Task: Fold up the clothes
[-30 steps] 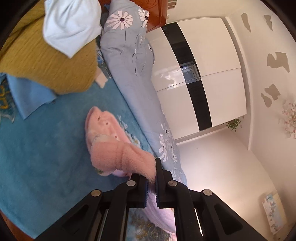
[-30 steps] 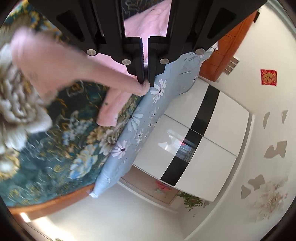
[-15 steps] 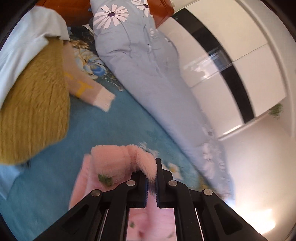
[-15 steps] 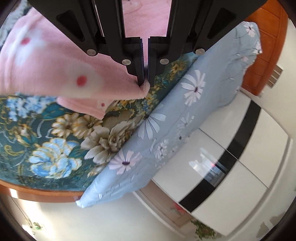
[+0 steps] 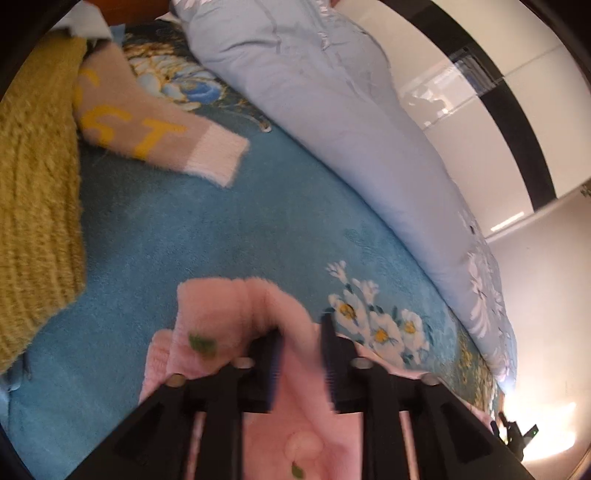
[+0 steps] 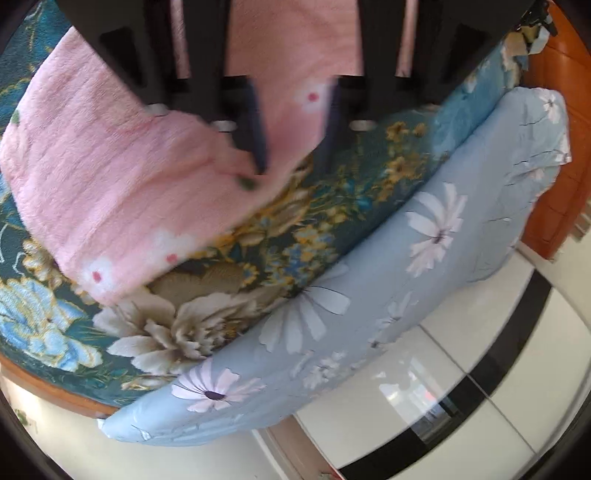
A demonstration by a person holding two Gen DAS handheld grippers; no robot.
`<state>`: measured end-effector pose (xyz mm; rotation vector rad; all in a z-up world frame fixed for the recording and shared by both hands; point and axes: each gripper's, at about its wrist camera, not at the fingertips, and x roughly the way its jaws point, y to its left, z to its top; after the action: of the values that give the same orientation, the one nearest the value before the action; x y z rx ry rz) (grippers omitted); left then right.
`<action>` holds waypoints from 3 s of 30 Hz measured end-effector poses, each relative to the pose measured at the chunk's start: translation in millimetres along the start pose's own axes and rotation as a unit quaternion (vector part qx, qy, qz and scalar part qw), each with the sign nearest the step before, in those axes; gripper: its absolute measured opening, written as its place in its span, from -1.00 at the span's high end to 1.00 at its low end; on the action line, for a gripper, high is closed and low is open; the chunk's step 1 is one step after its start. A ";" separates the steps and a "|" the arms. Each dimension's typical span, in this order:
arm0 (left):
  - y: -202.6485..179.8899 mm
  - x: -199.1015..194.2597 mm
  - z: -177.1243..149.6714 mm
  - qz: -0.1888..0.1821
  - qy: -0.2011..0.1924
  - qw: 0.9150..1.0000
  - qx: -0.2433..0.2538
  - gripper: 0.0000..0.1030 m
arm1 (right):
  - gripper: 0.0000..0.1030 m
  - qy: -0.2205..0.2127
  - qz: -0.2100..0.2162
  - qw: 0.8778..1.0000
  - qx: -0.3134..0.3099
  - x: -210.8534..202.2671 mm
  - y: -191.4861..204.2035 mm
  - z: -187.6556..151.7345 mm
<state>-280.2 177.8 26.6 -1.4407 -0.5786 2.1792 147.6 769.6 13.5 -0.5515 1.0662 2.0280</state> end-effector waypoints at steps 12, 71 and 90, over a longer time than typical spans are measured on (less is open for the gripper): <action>77.4 -67.4 -98.3 -0.025 0.012 0.997 -0.067 -0.36 | -0.20 -0.033 0.054 0.996 0.057 -115.9 -80.3 -71.3; 124.1 -125.5 -109.1 -0.067 0.038 0.995 -0.067 0.69 | 0.78 0.014 0.039 0.992 0.118 -251.4 -172.8 -139.1; 127.4 -162.9 -147.9 0.023 0.047 0.999 0.015 0.20 | 0.26 -0.022 -0.055 0.994 0.093 -288.4 -221.2 -160.9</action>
<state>-105.4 -6.8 19.1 -1.5448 -0.4813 2.1324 503.1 592.0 4.8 -0.4558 1.1587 1.8141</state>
